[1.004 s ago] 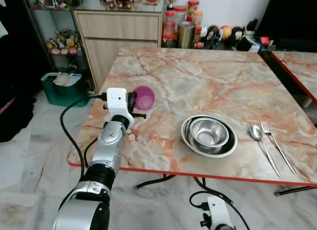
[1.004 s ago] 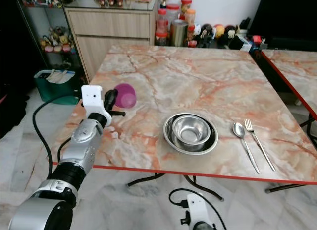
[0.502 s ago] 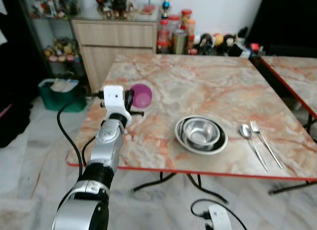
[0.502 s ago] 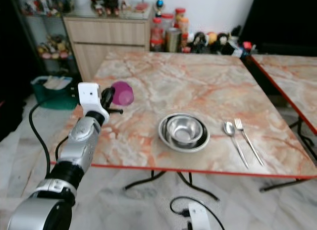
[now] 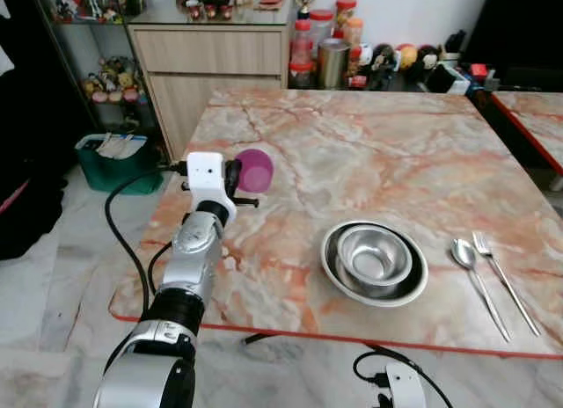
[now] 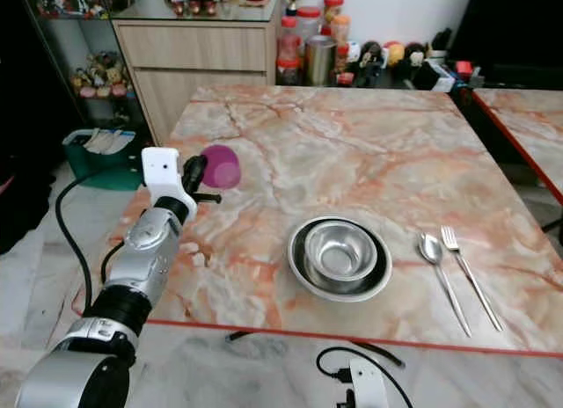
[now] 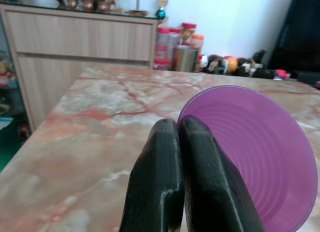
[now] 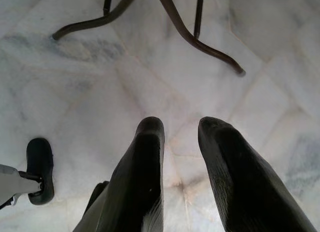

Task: Setting the table

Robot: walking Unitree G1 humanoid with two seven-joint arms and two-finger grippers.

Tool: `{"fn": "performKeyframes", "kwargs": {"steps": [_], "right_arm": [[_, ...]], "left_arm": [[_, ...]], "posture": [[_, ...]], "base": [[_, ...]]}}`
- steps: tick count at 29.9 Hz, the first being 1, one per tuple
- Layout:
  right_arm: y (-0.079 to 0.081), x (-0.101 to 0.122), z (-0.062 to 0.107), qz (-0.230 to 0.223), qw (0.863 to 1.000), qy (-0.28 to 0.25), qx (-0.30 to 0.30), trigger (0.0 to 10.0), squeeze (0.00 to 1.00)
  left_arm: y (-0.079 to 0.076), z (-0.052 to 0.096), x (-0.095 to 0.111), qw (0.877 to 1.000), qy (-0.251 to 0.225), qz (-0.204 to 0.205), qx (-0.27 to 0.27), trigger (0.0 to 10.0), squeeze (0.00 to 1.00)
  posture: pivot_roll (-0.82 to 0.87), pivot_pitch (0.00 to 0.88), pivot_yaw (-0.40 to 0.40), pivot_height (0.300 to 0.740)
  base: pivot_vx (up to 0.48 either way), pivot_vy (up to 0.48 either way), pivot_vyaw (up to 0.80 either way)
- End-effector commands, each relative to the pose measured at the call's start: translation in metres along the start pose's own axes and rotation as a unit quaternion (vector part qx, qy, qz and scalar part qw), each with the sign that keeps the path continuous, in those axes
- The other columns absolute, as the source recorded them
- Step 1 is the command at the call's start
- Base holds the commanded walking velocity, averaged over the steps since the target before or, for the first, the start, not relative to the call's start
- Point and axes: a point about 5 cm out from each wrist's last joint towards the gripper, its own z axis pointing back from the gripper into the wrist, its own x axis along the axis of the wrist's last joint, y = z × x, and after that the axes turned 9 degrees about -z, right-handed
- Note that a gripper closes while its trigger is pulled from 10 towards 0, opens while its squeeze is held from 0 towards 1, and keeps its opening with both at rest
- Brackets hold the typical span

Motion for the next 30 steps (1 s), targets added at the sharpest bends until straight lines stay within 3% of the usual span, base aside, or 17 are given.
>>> {"fn": "performKeyframes", "kwargs": {"steps": [1, 15, 20, 24, 30], "right_arm": [[0.001, 0.003, -0.001, -0.006, 1.0, -0.004, 0.0, 10.0, 0.0], [0.012, 0.0, -0.001, 0.0, 1.0, 0.004, 0.015, 10.0, 0.0], [0.012, -0.002, -0.001, 0.0, 1.0, 0.006, 0.015, 10.0, 0.0], [0.012, -0.002, 0.0, 0.0, 1.0, 0.008, 0.015, 10.0, 0.0], [0.014, -0.002, -0.001, 0.0, 1.0, 0.008, 0.017, 10.0, 0.0]], "left_arm": [[0.001, -0.002, 0.009, 1.0, -0.015, -0.006, -0.001, 10.0, 0.0], [0.004, -0.003, 0.011, 1.0, -0.012, -0.003, -0.006, 10.0, 0.0], [0.004, -0.006, 0.011, 1.0, 0.019, -0.012, -0.022, 10.0, 0.0], [0.002, -0.015, 0.014, 0.994, 0.094, 0.002, -0.052, 10.0, 0.0], [0.004, -0.022, 0.02, 0.993, 0.111, -0.03, -0.039, 10.0, 0.0]], "posture": [[-0.01, 0.0, -0.017, 0.74], [0.0, 0.0, -0.017, 0.74], [0.0, 0.0, -0.014, 0.74], [0.0, 0.0, -0.011, 0.74], [0.0, 0.0, -0.006, 0.74]], "base": [[0.319, 0.0, 0.0], [0.023, 0.0, 0.0], [0.0, 0.0, 0.0], [0.0, 0.0, 0.0], [0.0, 0.0, 0.0]]}}
